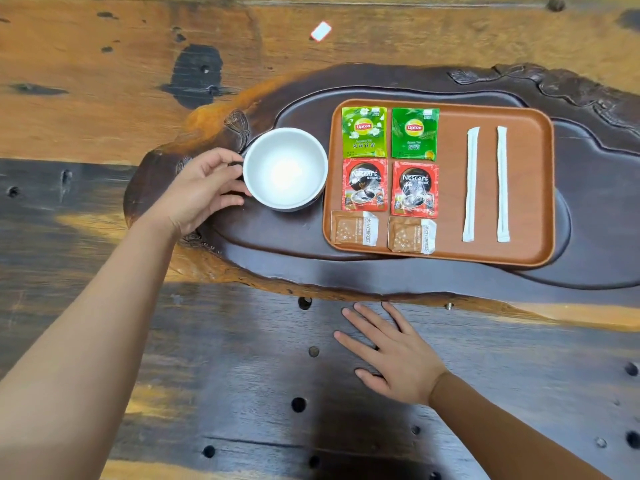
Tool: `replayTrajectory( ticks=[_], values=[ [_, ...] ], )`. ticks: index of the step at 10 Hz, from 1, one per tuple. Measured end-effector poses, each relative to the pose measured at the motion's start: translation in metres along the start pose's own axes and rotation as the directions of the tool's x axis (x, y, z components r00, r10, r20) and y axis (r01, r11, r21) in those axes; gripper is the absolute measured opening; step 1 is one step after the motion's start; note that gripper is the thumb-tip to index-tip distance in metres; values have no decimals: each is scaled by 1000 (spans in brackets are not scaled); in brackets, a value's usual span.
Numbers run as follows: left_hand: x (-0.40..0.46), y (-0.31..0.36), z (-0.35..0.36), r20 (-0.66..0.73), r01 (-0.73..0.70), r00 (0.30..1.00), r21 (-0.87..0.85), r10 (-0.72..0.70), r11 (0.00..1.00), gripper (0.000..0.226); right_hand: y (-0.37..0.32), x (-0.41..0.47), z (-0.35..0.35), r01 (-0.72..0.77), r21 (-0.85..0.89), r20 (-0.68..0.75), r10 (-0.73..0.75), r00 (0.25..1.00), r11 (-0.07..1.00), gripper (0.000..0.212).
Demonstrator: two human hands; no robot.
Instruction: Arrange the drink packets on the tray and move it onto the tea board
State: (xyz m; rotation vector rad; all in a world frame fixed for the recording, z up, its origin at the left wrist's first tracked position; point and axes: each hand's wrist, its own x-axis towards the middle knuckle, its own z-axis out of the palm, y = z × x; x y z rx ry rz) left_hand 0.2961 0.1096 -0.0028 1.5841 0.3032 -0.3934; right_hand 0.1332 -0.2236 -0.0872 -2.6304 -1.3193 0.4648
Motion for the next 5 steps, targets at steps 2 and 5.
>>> replayTrajectory(
  ticks=[2,5],
  values=[
    [3,0,1,-37,-5,999,15,6,1000,18,0,-1,2,8,-19,-19,-8,1000,1000,60],
    [-16,-5,10,-241,-5,970,-109,-21,994,17,-1,0,0,0,-15,-22,0,1000,1000,59]
  ],
)
